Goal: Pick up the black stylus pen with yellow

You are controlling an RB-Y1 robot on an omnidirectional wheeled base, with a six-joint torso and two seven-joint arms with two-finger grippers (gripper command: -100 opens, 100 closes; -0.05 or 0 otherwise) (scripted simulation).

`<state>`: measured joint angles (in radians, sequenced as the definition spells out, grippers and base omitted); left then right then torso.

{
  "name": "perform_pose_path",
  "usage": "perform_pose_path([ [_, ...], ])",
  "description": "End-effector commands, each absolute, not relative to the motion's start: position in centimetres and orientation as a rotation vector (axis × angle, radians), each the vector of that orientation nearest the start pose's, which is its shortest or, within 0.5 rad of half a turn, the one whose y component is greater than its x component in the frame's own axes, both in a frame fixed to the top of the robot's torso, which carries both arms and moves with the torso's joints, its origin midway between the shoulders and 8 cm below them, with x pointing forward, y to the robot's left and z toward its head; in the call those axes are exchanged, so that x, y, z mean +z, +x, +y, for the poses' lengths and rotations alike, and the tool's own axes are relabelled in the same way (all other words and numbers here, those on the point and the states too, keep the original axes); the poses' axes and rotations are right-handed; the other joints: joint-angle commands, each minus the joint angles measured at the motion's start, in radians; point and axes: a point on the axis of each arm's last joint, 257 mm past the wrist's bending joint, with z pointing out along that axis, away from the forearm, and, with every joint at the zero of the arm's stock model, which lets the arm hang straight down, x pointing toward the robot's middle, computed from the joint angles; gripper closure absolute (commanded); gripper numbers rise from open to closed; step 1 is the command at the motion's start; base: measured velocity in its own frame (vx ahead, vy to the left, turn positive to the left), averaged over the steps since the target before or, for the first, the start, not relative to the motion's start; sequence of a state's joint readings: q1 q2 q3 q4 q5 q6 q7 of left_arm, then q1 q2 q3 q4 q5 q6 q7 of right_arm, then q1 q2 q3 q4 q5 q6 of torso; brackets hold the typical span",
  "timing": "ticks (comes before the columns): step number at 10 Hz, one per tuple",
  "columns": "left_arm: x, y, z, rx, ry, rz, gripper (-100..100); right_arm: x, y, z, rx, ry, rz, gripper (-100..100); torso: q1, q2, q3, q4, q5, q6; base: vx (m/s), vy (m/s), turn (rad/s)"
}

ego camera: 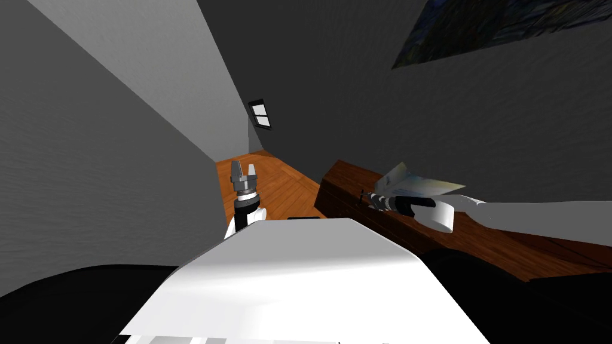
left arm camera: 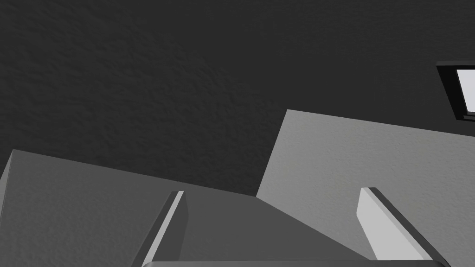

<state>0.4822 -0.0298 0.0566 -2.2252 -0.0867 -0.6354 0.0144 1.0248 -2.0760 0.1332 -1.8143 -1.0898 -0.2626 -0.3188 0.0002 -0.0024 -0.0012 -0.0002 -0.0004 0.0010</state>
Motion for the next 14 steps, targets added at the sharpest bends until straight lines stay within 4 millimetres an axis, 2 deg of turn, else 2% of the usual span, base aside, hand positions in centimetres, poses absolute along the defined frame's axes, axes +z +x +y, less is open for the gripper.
perform_pose_path([
  [1,3.0,33.1,28.3,-1.236,-0.543,0.573,0,-28.4,27.4,-52.7,0.423,1.389,2.312,-100,0.0,0.0,0.0,0.0,0.0,0.0,0.026,0.012,0.074],
  [2,3.0,33.1,28.3,-1.236,-0.543,0.573,0,-28.2,27.8,-52.6,0.409,1.363,2.333,-100,0.0,0.0,0.0,0.0,0.0,0.0,0.028,0.008,0.033],
  [3,3.0,33.1,28.3,-1.236,-0.543,0.573,0,-28.6,26.9,-53.5,0.357,1.364,2.36,-100,0.0,0.0,0.0,0.0,0.0,0.0,0.032,0.007,0.067],
  [4,3.0,33.1,28.3,-1.236,-0.543,0.573,0,-28.5,27.2,-53.4,0.346,1.343,2.377,-100,0.0,-0.001,0.0,0.0,0.0,0.0,0.028,0.007,0.035],
  [5,3.0,33.1,28.3,-1.236,-0.543,0.573,0,-28.8,26.4,-54.3,0.295,1.336,2.407,-100,0.0,-0.001,0.0,0.0,0.0,0.0,0.031,0.009,0.059],
  [8,3.0,33.1,28.3,-1.236,-0.543,0.573,0,-28.8,26.1,-54.9,0.233,1.297,2.458,-100,0.0,-0.001,-0.001,0.0,0.0,0.0,0.033,0.007,0.039],
  [14,3.0,33.1,28.3,-1.236,-0.543,0.573,0,-29.7,23.0,-57.0,0.03,1.179,2.635,-100,0.0,-0.003,-0.002,-0.001,0.0,0.0,0.054,0.007,0.046],
])
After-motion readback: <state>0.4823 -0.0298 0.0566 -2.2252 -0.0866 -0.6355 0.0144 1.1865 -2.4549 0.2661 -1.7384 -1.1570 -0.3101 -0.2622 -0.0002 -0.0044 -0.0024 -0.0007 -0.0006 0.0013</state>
